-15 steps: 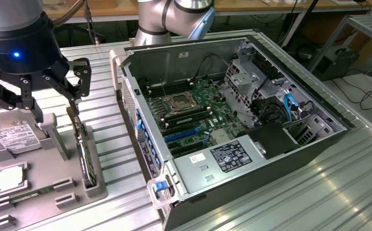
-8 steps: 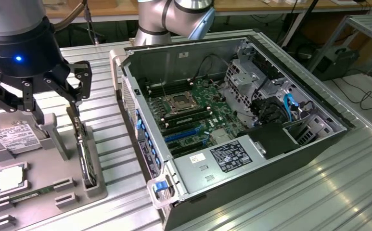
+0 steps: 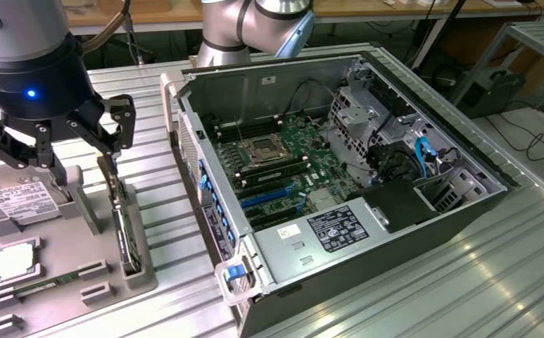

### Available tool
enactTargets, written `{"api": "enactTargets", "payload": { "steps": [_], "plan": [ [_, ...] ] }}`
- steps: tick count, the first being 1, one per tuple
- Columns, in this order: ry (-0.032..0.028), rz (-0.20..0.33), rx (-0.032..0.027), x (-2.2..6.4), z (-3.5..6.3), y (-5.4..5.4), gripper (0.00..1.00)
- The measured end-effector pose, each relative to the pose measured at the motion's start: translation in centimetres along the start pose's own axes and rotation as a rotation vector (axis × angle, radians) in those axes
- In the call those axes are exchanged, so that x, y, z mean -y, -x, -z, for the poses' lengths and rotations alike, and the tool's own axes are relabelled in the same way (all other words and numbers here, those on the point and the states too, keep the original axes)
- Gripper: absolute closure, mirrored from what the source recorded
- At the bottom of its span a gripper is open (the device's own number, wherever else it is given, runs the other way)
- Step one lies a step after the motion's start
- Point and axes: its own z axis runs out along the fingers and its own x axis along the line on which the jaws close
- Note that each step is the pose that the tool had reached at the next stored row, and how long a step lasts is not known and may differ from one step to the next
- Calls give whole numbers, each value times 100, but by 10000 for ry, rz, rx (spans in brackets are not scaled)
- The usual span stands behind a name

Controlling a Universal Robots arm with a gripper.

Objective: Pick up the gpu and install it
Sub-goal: 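Pick up the gpu and move the gpu toward the slot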

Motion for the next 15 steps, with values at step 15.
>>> {"api": "enactTargets", "payload": {
  "steps": [15],
  "plan": [
    [0,2,0,15,-235,-5,40]
  ]
}}
